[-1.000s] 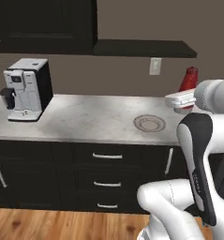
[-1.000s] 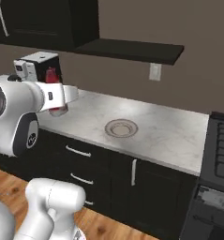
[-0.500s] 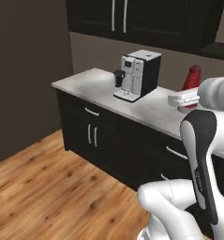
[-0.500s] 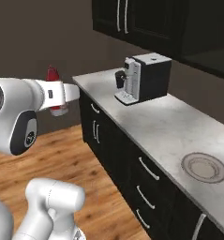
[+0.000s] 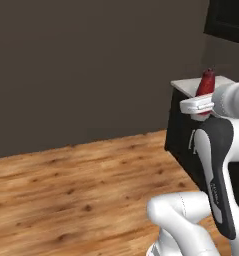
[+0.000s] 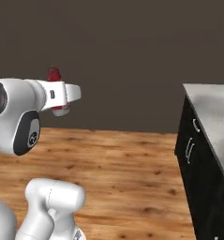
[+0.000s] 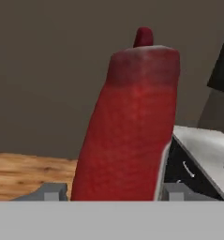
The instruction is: Move the hot dog bun to the plate on the dining table and place the condiment next to that plate. Then navigate to the fridge and take the sausage and place it on the plate as well.
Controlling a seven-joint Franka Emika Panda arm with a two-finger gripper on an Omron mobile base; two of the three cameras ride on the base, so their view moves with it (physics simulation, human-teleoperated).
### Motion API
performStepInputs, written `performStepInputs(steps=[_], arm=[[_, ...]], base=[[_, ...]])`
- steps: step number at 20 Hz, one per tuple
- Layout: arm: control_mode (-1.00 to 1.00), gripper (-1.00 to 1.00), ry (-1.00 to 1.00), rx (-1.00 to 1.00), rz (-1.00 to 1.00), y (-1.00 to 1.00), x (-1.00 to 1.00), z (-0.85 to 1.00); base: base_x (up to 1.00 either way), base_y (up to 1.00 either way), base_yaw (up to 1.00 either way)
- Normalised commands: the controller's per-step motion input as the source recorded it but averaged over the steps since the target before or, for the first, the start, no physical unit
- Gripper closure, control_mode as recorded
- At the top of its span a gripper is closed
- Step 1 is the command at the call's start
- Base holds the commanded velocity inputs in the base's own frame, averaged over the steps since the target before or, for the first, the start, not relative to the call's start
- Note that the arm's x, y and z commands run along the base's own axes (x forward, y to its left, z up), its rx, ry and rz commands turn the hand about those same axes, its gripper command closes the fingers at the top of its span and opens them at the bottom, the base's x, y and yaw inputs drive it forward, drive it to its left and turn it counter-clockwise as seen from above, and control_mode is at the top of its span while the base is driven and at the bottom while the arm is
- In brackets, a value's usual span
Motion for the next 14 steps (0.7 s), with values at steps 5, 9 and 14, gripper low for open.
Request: performStepInputs(steps=[5, 9, 14], arm=[[1.00, 1.00, 0.00, 0.00, 0.00, 0.00, 0.00, 0.00], [1.00, 1.00, 0.00, 0.00, 0.00, 0.00, 0.00, 0.00], [1.00, 1.00, 0.00, 0.00, 0.00, 0.00, 0.00, 0.00]], base=[[0.59, 0.45, 0.70], [1.00, 0.02, 0.58], [1.00, -0.15, 0.49]])
